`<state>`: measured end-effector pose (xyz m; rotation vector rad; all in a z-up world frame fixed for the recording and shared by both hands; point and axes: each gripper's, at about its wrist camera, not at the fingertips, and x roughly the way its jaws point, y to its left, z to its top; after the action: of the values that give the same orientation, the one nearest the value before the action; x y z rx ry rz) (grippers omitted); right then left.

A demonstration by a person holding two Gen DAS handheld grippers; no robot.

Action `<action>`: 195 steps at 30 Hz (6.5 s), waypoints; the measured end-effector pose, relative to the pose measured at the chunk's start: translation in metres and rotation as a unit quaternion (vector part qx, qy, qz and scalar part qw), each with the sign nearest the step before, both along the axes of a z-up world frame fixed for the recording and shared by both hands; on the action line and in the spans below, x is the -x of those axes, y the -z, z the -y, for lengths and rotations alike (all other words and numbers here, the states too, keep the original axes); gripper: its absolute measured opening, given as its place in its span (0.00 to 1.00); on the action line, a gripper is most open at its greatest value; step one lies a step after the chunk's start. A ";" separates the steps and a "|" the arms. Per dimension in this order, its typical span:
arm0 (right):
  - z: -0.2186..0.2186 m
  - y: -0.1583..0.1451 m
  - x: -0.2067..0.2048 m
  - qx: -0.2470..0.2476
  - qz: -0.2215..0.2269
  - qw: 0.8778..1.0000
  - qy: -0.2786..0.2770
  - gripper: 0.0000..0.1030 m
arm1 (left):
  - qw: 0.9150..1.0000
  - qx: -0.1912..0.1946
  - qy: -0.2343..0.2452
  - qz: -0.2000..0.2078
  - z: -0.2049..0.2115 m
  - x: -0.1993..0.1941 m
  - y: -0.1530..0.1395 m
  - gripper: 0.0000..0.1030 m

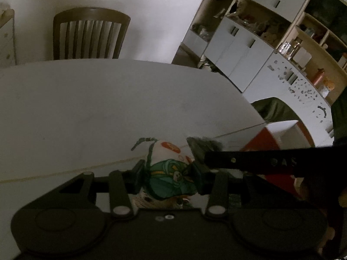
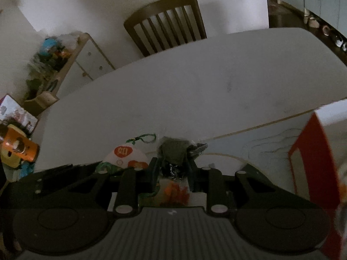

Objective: Organize objects
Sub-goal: 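Grasp the grey pouch with the right gripper while the left grasps the green bird plush, then carry the grey pouch and green plush over the shoebox with both grippers, then lower the pouch and plush into the shoebox and open both grippers, then move both grippers back to the remaining toys on the placemat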

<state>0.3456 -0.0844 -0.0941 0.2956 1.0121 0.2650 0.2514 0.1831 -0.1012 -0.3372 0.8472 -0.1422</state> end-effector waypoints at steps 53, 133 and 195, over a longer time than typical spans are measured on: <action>0.307 -0.066 0.154 0.045 0.017 0.997 0.057 0.25 | 0.995 0.012 0.098 0.029 0.268 0.002 -0.104 0.43; 0.312 -0.061 0.144 0.043 0.046 0.998 -0.020 0.51 | 0.989 -0.035 0.130 -0.055 0.313 -0.035 -0.029 0.73; 0.047 -0.058 0.114 0.077 0.054 0.993 -0.071 0.82 | 0.995 -0.078 -0.021 -0.050 0.016 0.046 -0.009 0.99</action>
<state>0.2315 -0.1312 -0.0361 0.0679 0.9418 0.3268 0.2052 0.1669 -0.0923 -0.2178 0.9444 -0.0194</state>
